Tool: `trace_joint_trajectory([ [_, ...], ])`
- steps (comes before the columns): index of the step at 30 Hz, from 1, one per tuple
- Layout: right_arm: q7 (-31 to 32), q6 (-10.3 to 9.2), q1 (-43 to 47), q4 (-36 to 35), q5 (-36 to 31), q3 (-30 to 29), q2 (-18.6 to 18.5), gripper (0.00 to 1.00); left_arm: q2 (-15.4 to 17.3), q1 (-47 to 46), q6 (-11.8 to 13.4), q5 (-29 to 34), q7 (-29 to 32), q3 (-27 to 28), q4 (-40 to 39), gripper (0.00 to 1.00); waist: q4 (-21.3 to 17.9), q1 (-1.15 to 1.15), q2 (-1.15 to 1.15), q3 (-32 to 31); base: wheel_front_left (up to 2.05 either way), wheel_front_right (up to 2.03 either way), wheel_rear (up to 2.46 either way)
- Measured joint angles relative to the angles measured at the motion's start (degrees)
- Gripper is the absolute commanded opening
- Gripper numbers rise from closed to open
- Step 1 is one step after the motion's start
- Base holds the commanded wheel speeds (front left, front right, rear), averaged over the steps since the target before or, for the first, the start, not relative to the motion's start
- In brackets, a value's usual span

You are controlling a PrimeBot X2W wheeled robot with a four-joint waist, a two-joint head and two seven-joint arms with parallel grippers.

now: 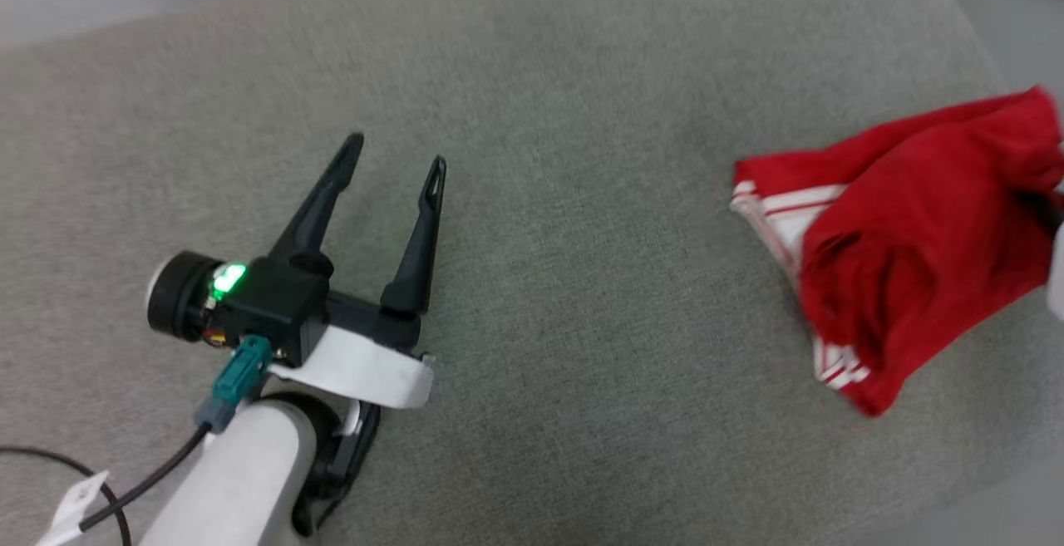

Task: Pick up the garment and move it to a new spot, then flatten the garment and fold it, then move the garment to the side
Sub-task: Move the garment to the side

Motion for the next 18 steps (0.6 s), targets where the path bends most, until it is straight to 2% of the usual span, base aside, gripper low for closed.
trace_joint_trajectory([
  [5, -6.7, 0.01, -5.07, 8.72, -2.42, -3.86, -0.83, 0.0, 1.31, -3.43, -0.3, 1.75, 2.31, -0.25, -3.64, 1.0, -0.71, 0.0, 0.0, 6.23, 0.0, 0.0, 0.0],
  [10, -14.19, 0.0, -9.4, 18.93, -5.67, -7.6, 1.38, 0.0, 2.35, -4.76, -0.41, 2.59, 3.87, -0.38, -5.65, 1.0, -0.53, 0.0, 0.0, 10.86, 0.0, 0.0, 0.0],
  [11, -16.0, 0.0, -10.07, 20.92, -6.65, -8.14, 2.04, 0.06, 2.42, -4.85, -0.4, 2.61, 3.93, -0.38, -5.79, 1.0, -0.39, 0.01, 0.0, 11.46, 0.0, 0.0, 0.0],
  [12, -17.51, 0.0, -10.85, 23.1, -6.88, -8.71, 2.75, 0.44, 2.44, -4.89, -0.34, 2.61, 3.94, -0.37, -5.86, 1.0, -0.16, 0.0, 0.0, 11.89, 0.0, 0.0, 0.0],
  [13, -22.27, 0.0, -12.65, 27.78, -8.56, -8.83, 3.98, 1.0, 2.54, -4.89, -0.18, 2.6, 4.12, -0.31, -5.93, 1.0, 0.6, 0.0, 0.0, 12.34, 0.0, 0.0, 0.0],
  [18, -29.29, 0.0, -14.8, 34.48, -10.73, -8.15, 4.44, 1.0, 2.41, -4.67, 0.12, 2.03, 3.21, -0.18, -5.11, 1.0, 1.07, 0.0, 0.0, 11.06, 0.0, 0.0, 0.0],
])
